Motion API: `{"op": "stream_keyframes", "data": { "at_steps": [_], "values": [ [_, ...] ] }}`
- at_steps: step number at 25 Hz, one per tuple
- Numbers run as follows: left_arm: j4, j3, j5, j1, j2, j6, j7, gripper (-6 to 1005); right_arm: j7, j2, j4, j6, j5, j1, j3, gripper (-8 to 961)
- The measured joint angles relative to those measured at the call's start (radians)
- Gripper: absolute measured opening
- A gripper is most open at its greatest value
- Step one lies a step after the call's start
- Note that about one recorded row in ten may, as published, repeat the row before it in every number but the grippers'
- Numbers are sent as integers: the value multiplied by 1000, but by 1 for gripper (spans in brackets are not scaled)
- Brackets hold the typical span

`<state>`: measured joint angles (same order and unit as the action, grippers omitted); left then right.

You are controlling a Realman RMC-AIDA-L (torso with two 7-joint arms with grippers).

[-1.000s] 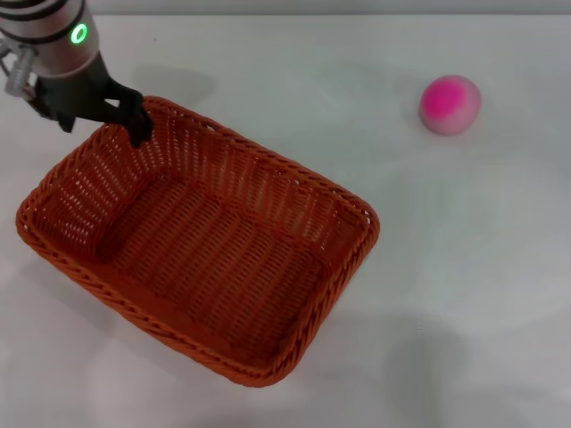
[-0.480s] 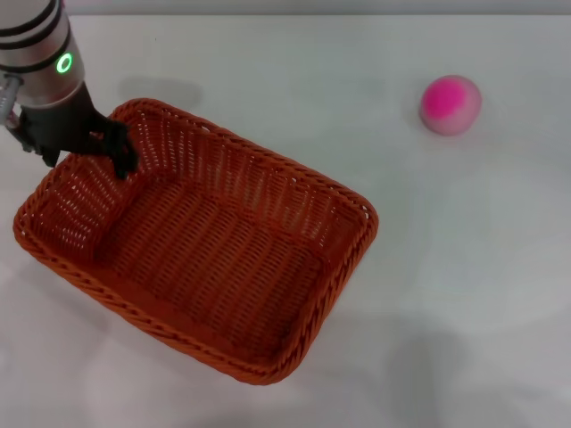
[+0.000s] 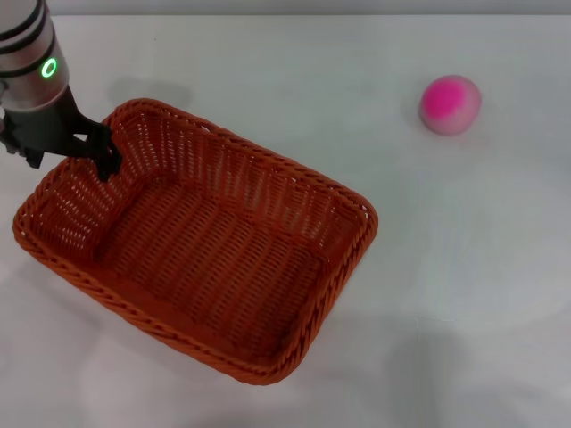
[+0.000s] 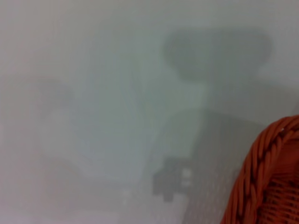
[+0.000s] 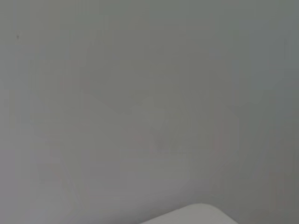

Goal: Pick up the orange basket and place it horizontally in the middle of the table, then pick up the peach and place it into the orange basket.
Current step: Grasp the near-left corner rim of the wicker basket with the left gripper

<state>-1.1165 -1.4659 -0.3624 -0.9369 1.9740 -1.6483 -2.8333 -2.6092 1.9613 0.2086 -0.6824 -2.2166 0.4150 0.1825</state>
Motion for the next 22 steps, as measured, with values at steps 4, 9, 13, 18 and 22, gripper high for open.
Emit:
{"op": "stream_keyframes", "data": {
  "at_steps": [4, 9, 13, 18, 22],
  "values": [
    [1, 11, -4, 11, 3, 32, 0, 814, 0, 1, 0, 0, 1, 2, 6, 843],
    [5, 16, -8, 27, 9, 73, 0, 802, 0, 1, 0, 0, 3, 11, 8, 842],
    [25, 29, -10, 30, 17, 93, 0, 792, 0, 2, 0, 0, 4, 11, 9, 842],
    [50, 36, -18, 33, 28, 118, 0, 781, 0, 2, 0, 0, 2, 8, 9, 841],
    [47, 25, -25, 45, 33, 124, 1, 771, 0, 2, 0, 0, 2, 7, 7, 841]
  ]
}}
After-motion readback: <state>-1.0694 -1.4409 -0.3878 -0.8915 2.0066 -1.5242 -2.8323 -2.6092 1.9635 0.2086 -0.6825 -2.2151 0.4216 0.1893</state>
